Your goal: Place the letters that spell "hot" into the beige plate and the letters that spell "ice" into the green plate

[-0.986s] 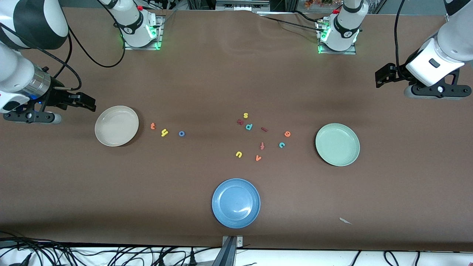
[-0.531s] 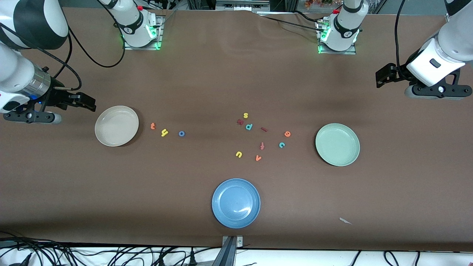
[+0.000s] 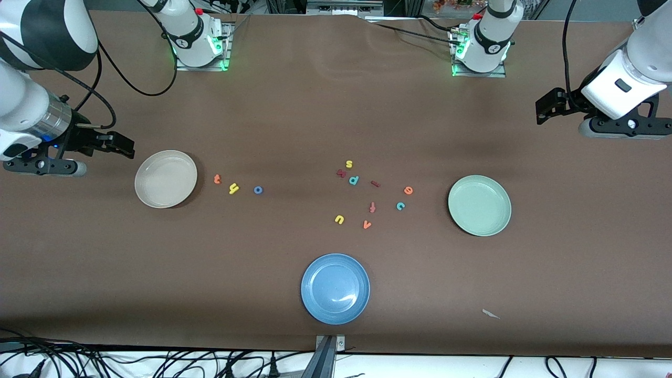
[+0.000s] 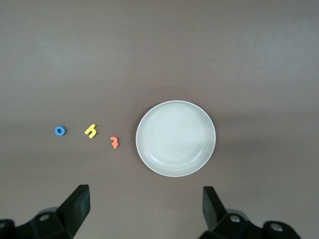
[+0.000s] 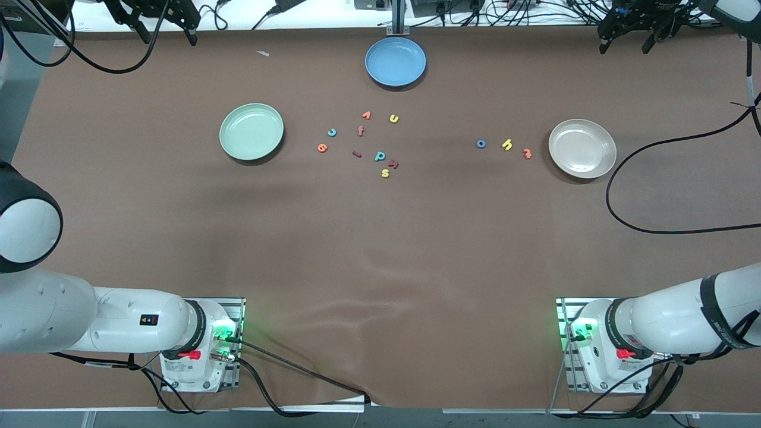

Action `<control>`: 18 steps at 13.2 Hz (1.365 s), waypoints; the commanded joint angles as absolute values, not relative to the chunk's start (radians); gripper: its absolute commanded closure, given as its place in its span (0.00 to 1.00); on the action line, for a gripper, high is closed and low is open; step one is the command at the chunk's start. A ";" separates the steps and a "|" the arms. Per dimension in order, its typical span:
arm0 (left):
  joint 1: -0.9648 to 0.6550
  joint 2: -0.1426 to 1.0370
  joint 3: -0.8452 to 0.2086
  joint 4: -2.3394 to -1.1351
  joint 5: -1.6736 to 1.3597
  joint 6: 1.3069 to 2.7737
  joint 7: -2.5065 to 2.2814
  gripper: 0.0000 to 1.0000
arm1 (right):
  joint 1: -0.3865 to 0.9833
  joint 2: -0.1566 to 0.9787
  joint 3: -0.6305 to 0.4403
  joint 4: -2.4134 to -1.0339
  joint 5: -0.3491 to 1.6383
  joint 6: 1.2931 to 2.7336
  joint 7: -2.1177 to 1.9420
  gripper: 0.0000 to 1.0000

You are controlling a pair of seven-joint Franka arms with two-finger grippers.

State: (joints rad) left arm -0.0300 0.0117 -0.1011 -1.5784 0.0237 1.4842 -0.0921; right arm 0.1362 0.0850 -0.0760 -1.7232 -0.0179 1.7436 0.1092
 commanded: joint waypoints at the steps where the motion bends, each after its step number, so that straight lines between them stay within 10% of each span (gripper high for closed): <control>1: -0.034 0.028 -0.103 -1.566 0.051 1.522 -0.083 0.00 | 0.152 0.072 -0.071 -1.735 -0.044 1.752 0.141 0.00; 18: -0.043 0.048 -0.104 -1.571 0.052 1.519 -0.089 0.00 | 0.152 0.074 -0.068 -1.735 -0.046 1.752 0.141 0.00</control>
